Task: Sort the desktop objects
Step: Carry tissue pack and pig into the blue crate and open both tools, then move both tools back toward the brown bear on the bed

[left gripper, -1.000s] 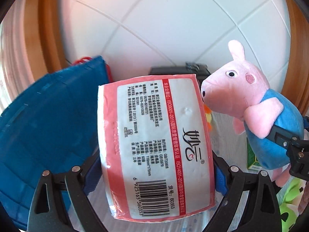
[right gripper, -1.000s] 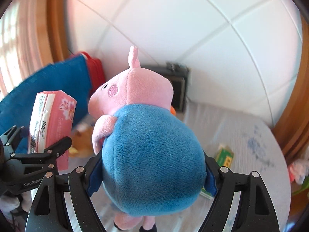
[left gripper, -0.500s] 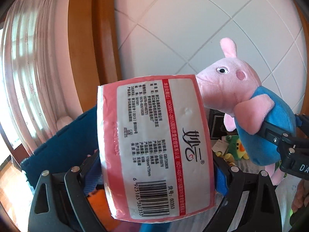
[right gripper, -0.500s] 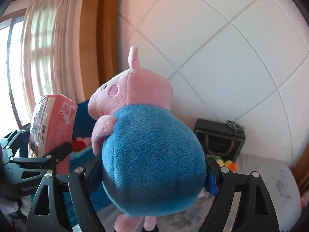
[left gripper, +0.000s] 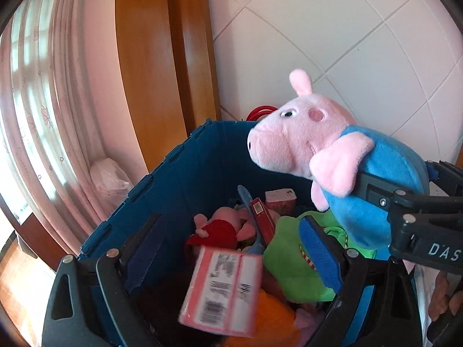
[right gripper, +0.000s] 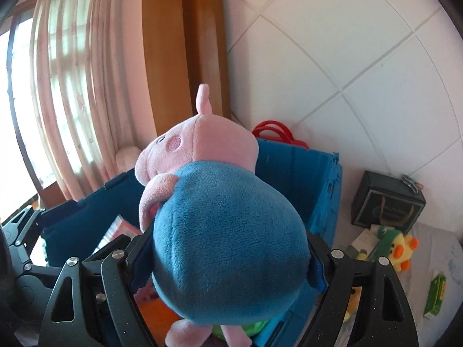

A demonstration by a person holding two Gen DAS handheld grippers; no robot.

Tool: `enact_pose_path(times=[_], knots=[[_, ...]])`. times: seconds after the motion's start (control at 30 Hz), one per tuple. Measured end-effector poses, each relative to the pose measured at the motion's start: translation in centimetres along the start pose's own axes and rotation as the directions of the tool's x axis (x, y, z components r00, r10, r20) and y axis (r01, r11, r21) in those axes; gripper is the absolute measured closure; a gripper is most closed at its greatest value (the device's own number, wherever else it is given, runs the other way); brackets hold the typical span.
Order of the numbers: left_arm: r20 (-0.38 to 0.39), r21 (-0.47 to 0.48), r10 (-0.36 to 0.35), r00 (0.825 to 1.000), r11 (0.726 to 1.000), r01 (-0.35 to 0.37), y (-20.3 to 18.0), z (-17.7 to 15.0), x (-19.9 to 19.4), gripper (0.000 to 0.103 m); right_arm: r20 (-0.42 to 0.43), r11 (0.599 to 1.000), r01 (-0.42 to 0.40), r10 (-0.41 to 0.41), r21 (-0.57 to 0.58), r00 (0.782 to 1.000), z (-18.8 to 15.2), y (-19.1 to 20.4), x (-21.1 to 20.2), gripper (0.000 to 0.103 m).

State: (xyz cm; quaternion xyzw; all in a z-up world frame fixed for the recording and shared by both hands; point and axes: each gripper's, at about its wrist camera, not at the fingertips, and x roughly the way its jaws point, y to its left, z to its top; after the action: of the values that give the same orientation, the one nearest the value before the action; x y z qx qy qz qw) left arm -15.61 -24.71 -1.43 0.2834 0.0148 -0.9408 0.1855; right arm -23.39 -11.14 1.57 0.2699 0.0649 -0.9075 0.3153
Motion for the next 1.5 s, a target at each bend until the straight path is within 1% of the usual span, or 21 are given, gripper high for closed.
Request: enact_pose_path(times=[0.07, 0.17, 0.27, 0.37, 0.63, 0.83, 0.97, 1.03, 1.13, 1.27, 1.37, 1.47, 1.5], knots=[[-0.003, -0.008, -0.009, 1.0, 1.0, 0.009, 0.7, -0.1, 0.4, 0.009, -0.017, 1.0, 0.018, -0.018, -0.008, 1.0, -0.3, 0.0, 0.5, 0.019], [-0.018, -0.009, -0.019, 1.0, 1.0, 0.018, 0.6, -0.7, 0.8, 0.009, -0.026, 0.999, 0.045, -0.046, -0.014, 0.999, -0.9, -0.7, 0.7, 0.011], [-0.033, -0.012, -0.033, 0.999, 0.999, 0.033, 0.5, -1.4, 0.8, 0.009, -0.03, 0.999, 0.05, -0.051, -0.011, 0.998, -1.0, -0.5, 0.8, 0.011], [-0.029, -0.014, -0.038, 0.999, 0.999, 0.037, 0.3, -1.5, 0.3, 0.009, -0.025, 0.997, 0.079, -0.079, -0.023, 0.997, -1.1, -0.3, 0.0, 0.007], [-0.025, -0.023, -0.038, 0.999, 0.999, 0.038, -0.1, -1.9, -0.8, 0.009, -0.009, 0.989, 0.131, -0.132, -0.061, 0.991, -2.3, 0.5, -2.6, 0.004], [-0.011, -0.024, -0.044, 0.999, 0.999, 0.044, -1.0, -2.3, -1.9, 0.009, 0.012, 0.984, 0.164, -0.164, -0.073, 0.986, -2.9, 0.6, -4.3, 0.003], [0.016, -0.028, -0.046, 0.999, 0.999, 0.046, -1.9, -2.4, -3.0, 0.009, 0.018, 0.981, 0.182, -0.181, -0.067, 0.983, -3.5, 0.1, -5.3, 0.003], [0.035, -0.026, -0.048, 0.998, 0.998, 0.049, -2.7, -2.4, -3.6, 0.009, 0.025, 0.982, 0.182, -0.181, -0.057, 0.983, -3.6, -0.5, -5.9, 0.001], [0.061, -0.022, -0.056, 0.997, 0.998, 0.058, -4.3, -2.1, -4.6, 0.009, 0.048, 0.981, 0.19, -0.188, -0.043, 0.981, -4.0, -1.8, -7.2, 0.001], [0.091, -0.007, -0.073, 0.993, 0.997, 0.074, -7.2, -1.5, -5.9, 0.009, 0.083, 0.978, 0.207, -0.205, -0.008, 0.975, -4.8, -4.8, -9.6, 0.0], [0.122, 0.007, -0.072, 0.99, 0.997, 0.072, -10.5, -1.0, -7.2, 0.009, 0.115, 0.972, 0.234, -0.236, 0.035, 0.965, -5.7, -8.4, -11.7, 0.0], [0.159, 0.006, -0.078, 0.984, 0.997, 0.078, -14.1, -0.7, -8.7, 0.009, 0.137, 0.956, 0.285, -0.291, 0.065, 0.947, -6.8, -12.8, -14.0, 0.0], [0.172, 0.006, -0.079, 0.982, 0.997, 0.08, -15.3, -0.6, -9.1, 0.009, 0.14, 0.951, 0.301, -0.309, 0.071, 0.941, -7.4, -14.8, -14.8, 0.0]])
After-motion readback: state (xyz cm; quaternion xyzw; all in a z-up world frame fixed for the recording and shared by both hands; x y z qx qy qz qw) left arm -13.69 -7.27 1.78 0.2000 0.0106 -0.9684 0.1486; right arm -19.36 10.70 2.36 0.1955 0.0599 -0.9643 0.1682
